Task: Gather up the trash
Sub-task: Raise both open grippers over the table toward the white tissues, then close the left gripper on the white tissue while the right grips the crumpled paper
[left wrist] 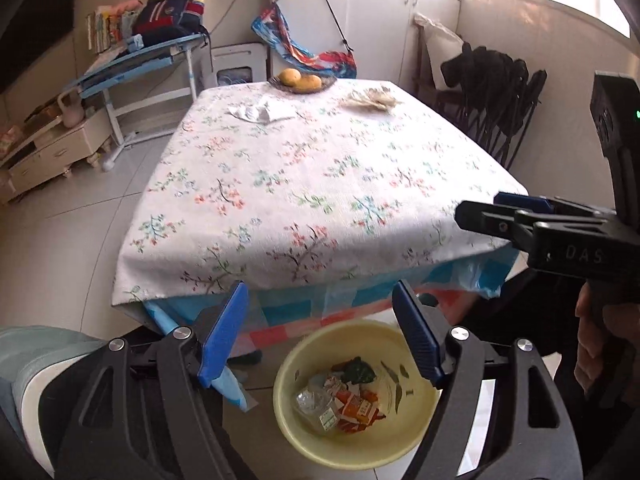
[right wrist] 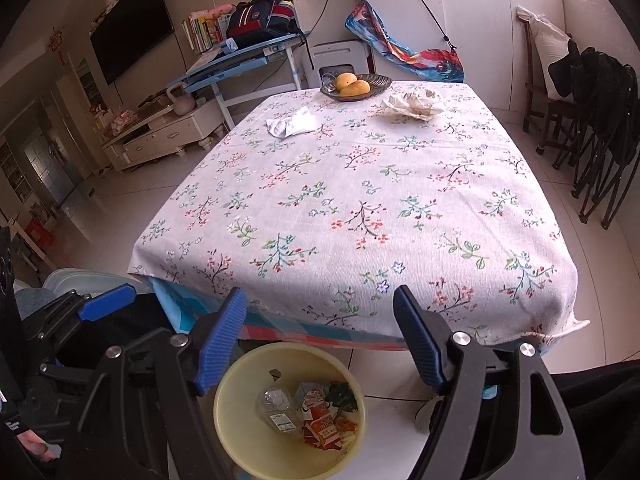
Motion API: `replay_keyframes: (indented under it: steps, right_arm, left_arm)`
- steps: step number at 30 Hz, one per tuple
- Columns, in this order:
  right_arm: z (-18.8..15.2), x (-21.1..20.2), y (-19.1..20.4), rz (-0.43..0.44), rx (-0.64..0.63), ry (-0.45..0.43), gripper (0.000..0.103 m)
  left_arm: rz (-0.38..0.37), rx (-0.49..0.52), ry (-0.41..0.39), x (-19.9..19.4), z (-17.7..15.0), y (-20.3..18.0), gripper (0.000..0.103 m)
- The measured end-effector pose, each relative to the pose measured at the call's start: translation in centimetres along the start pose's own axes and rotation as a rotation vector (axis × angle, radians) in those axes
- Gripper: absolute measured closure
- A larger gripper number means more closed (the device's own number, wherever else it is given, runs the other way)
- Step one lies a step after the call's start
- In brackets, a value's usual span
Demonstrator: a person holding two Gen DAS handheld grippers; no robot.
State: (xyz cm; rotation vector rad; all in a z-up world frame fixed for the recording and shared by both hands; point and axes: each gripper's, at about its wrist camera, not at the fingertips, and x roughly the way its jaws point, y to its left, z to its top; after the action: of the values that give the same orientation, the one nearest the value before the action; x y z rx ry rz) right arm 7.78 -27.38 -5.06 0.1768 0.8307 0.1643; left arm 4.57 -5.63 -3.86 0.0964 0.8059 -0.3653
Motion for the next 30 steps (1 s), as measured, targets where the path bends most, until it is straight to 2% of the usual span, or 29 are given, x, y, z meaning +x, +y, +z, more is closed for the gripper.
replay_keyframes:
  steps: [8, 14, 19, 30]
  right_arm:
    - [3.9, 1.1, -1.9, -0.055, -0.028, -0.023, 0.024]
    - [7.4, 3.2, -3.7, -0.094, -0.037, -0.013, 0.015]
    - [11.2, 5.5, -5.6, -0.13, -0.022, -0.012, 0.013]
    - [17.4, 11.2, -10.2, -0.181, 0.07, -0.015, 0.012]
  left_arm:
    - [0.068, -0.084, -0.081, 2.2, 4.2, 3.8, 0.024]
    - [0.096, -0.098, -0.124, 5.1, 7.8, 5.6, 0.022]
    - [0.083, -0.132, -0.131, 8.4, 11.3, 6.8, 0.02]
    - [0.056, -0.073, -0.086, 17.6, 19.7, 6.2, 0.019]
